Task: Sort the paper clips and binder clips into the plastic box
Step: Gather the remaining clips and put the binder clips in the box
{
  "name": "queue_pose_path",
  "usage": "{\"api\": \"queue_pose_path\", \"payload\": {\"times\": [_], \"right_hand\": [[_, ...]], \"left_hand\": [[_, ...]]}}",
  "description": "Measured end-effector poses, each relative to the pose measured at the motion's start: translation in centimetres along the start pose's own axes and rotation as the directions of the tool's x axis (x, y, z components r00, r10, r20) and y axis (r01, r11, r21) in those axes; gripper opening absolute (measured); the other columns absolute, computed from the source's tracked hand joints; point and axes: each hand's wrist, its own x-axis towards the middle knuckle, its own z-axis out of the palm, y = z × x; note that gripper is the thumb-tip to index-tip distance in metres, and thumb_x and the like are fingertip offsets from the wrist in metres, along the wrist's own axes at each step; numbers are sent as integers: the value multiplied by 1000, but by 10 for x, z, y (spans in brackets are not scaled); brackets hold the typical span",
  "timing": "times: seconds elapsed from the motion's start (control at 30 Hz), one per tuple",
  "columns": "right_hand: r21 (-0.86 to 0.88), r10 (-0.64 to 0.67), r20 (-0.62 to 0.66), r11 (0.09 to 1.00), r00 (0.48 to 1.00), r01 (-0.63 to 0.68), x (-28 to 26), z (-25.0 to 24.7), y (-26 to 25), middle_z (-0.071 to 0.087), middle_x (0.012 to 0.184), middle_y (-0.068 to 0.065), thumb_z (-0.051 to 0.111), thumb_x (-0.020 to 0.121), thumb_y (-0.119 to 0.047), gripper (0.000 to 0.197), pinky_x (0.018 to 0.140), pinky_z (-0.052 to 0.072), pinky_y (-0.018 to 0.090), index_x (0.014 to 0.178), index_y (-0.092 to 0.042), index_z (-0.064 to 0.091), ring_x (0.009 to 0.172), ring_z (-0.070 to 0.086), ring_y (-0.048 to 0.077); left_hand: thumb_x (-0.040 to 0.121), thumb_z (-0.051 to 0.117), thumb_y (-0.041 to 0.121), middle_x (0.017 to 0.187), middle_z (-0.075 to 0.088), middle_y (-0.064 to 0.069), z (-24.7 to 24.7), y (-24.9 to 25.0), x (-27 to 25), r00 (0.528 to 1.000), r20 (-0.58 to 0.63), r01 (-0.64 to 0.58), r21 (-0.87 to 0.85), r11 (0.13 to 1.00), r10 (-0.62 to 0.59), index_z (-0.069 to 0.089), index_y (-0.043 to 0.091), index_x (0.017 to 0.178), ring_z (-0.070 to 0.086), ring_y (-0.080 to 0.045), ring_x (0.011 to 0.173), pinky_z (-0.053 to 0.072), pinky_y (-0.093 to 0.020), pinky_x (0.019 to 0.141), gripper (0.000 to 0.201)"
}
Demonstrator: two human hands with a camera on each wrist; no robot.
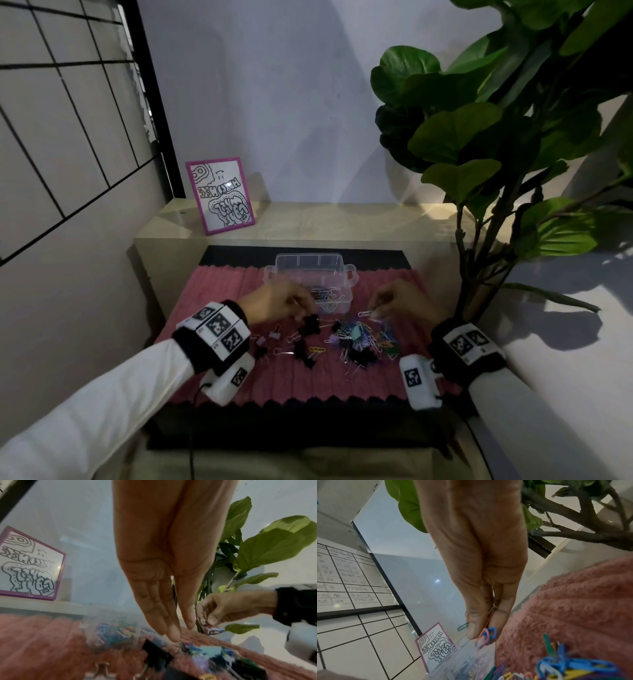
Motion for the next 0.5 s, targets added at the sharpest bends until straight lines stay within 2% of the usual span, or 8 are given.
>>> {"api": "queue_pose_path", "payload": {"times": [0.07, 0.13, 0.2, 0.27, 0.33, 0.4, 0.43, 0.5], "right_hand": [[1, -19, -10, 1000, 1000, 19, 1, 0, -5, 66, 65, -8, 74, 71, 1, 22, 56, 48, 11, 68, -19, 66, 56, 62, -4], [-20, -28, -7, 999, 1000, 28, 2, 3, -9, 65, 62, -12, 75, 70, 1, 24, 56, 47, 10, 66, -21, 65, 55, 61, -7], [-66, -41, 3, 997, 999, 41, 3, 9, -12, 65, 64, -10, 76, 69, -2, 26, 56, 47, 10, 65, -24, 64, 55, 60, -7], [-120, -52, 2, 991, 999, 52, 3, 11, -15, 64, 65, -9, 76, 69, -4, 28, 56, 47, 9, 64, -27, 63, 55, 59, -6], [-127, -60, -2, 990, 998, 59, 5, 9, -21, 65, 67, -7, 75, 69, -2, 23, 60, 47, 11, 66, -22, 65, 58, 59, -3], [-111, -71, -21, 991, 997, 69, 13, 5, -32, 67, 72, 1, 75, 69, -3, 13, 67, 50, 18, 74, -13, 69, 67, 62, 7], [-108, -75, -45, 992, 996, 70, 20, 2, -38, 68, 75, 3, 75, 70, -4, 11, 68, 51, 18, 76, -11, 69, 68, 63, 8], [-44, -40, -84, 998, 996, 37, 35, 1, -52, 67, 74, 4, 73, 73, -1, 12, 59, 50, 12, 75, -10, 66, 66, 62, 7]], "left_hand": [[85, 57, 4, 106, 68, -4, 14, 3, 2, 995, 100, 20, 50, 999, -25, 66, 8, 107, 62, -9, 94, 38, 3, 69, 23], [85, 59, 6, 113, 66, -6, 27, 5, 7, 991, 133, 19, 111, 994, -34, 64, 7, 110, 61, -16, 104, 41, -8, 81, 26], [83, 60, 7, 116, 64, -9, 37, 6, 10, 992, 112, 31, 165, 986, -50, 62, 6, 111, 59, -20, 107, 44, -23, 90, 28], [82, 60, 6, 114, 64, -11, 43, 6, 13, 997, 55, 47, 189, 981, -58, 61, 5, 110, 59, -23, 105, 45, -29, 90, 28], [84, 57, 5, 111, 64, -12, 45, 8, 16, 999, -2, 50, 195, 979, -50, 60, 4, 106, 58, -24, 103, 42, -24, 84, 23], [85, 54, 3, 109, 65, -12, 45, 13, 19, 1000, -16, 30, 206, 978, -27, 63, 3, 102, 59, -23, 101, 35, -14, 77, 19], [84, 54, 2, 108, 66, -11, 45, 15, 20, 1000, 0, 22, 210, 977, -23, 64, 2, 100, 60, -22, 101, 35, -14, 77, 19], [84, 54, 0, 109, 68, -12, 47, 19, 22, 998, 56, 11, 220, 975, -24, 67, 1, 100, 62, -24, 102, 42, -21, 85, 21]]}}
